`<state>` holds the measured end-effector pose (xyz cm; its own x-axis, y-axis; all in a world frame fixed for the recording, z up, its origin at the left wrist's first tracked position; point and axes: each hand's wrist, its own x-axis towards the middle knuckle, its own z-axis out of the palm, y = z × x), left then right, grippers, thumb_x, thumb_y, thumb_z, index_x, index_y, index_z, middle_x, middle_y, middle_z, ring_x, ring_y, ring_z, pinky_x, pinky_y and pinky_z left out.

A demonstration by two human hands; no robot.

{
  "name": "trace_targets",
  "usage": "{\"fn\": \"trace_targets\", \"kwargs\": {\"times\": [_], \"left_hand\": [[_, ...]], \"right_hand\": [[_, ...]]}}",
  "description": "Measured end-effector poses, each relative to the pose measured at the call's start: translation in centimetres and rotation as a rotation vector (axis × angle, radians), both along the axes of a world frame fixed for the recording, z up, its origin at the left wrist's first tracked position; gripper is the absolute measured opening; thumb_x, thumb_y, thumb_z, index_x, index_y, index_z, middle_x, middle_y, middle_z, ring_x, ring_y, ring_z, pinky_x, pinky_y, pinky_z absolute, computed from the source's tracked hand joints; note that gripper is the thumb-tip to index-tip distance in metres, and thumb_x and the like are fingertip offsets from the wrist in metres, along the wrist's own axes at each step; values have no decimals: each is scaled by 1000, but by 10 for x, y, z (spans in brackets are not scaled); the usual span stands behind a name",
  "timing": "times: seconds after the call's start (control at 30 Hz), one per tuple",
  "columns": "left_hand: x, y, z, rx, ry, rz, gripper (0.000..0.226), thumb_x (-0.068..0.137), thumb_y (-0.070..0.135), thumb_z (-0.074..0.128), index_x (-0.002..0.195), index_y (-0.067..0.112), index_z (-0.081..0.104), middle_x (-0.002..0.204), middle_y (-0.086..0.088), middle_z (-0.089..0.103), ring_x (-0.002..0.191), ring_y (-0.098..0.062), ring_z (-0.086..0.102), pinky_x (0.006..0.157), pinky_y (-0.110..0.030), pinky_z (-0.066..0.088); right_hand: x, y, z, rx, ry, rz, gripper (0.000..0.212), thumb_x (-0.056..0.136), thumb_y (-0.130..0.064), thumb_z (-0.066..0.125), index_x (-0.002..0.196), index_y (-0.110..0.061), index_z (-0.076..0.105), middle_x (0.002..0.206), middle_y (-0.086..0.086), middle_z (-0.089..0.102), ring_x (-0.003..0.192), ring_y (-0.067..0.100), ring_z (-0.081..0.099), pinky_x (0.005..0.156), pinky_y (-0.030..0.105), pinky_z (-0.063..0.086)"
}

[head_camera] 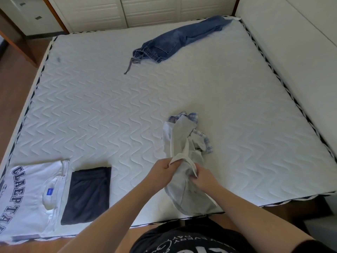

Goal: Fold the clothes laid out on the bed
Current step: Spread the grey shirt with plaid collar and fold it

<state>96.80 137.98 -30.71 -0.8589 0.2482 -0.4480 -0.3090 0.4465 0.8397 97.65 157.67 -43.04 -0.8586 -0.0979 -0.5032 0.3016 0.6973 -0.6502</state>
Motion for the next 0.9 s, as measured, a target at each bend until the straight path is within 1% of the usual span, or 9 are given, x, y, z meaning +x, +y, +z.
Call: {"fn": "trace_targets", "kwargs": {"times": [0.1, 0.2, 0.33, 0.43, 0.6, 0.7, 0.77, 0.83, 0.9], "left_hand": [[-12, -15, -1, -174, 286, -194, 9, 89, 37, 67, 85, 30, 71, 76, 13, 67, 71, -6, 60, 64, -20, 43], [-29, -45, -20, -594, 524, -377, 24, 87, 21, 62, 111, 25, 66, 94, 2, 63, 87, -18, 59, 73, -28, 42], [-40, -86, -54, -915, 489, -435, 29, 84, 8, 56, 111, 17, 59, 97, -5, 56, 92, -27, 57, 78, -36, 45], [-41, -113, -76, -1037, 415, -233, 29, 87, 2, 50, 109, 18, 59, 100, -4, 51, 92, -26, 53, 76, -36, 44], [-35, -132, -101, -851, 358, 212, 43, 81, -6, 48, 116, 17, 58, 115, -9, 50, 93, -29, 49, 78, -42, 44], [-34, -135, -106, -584, 166, 532, 38, 89, 11, 44, 125, 22, 49, 110, -5, 60, 80, -25, 58, 61, -35, 44], [-32, -135, -107, -439, -2, 715, 35, 93, 22, 38, 126, 21, 49, 99, -7, 64, 76, -28, 61, 58, -31, 43], [-32, -133, -114, -282, -188, 820, 43, 97, 29, 32, 132, 12, 51, 117, -14, 62, 102, -37, 60, 78, -37, 49], [-27, -124, -118, 9, -382, 901, 48, 99, 41, 30, 134, 15, 50, 130, -5, 56, 121, -34, 50, 102, -47, 41]], "right_hand": [[-11, 13, 4, 262, 27, 44, 27, 100, -25, 49, 120, -14, 61, 114, 11, 68, 105, 28, 63, 89, 32, 47], [-25, 43, 21, 306, 67, -71, 32, 93, -8, 48, 119, -14, 65, 112, 12, 69, 101, 28, 64, 86, 30, 47], [-43, 77, 56, 396, 155, -67, 34, 85, -1, 51, 110, -16, 69, 104, 11, 71, 95, 28, 64, 79, 29, 46], [-54, 90, 74, 381, 198, -127, 36, 82, 3, 54, 110, -12, 71, 107, 12, 70, 100, 30, 63, 86, 34, 49], [-66, 98, 87, 315, 230, -262, 38, 83, 7, 50, 113, -6, 71, 113, 15, 68, 105, 32, 61, 87, 33, 47], [-70, 104, 91, 138, 187, -516, 38, 83, 11, 45, 107, -3, 72, 110, 19, 68, 101, 35, 62, 85, 38, 52], [-72, 106, 96, -52, 120, -705, 37, 86, 12, 40, 100, -4, 70, 101, 19, 68, 86, 33, 64, 73, 43, 57], [-73, 107, 100, -205, 66, -852, 38, 89, 12, 36, 100, -5, 68, 90, 14, 66, 75, 24, 61, 58, 33, 52], [-74, 110, 104, -302, 35, -937, 41, 90, 14, 32, 101, -5, 66, 91, 13, 63, 75, 21, 59, 58, 28, 48]]}}
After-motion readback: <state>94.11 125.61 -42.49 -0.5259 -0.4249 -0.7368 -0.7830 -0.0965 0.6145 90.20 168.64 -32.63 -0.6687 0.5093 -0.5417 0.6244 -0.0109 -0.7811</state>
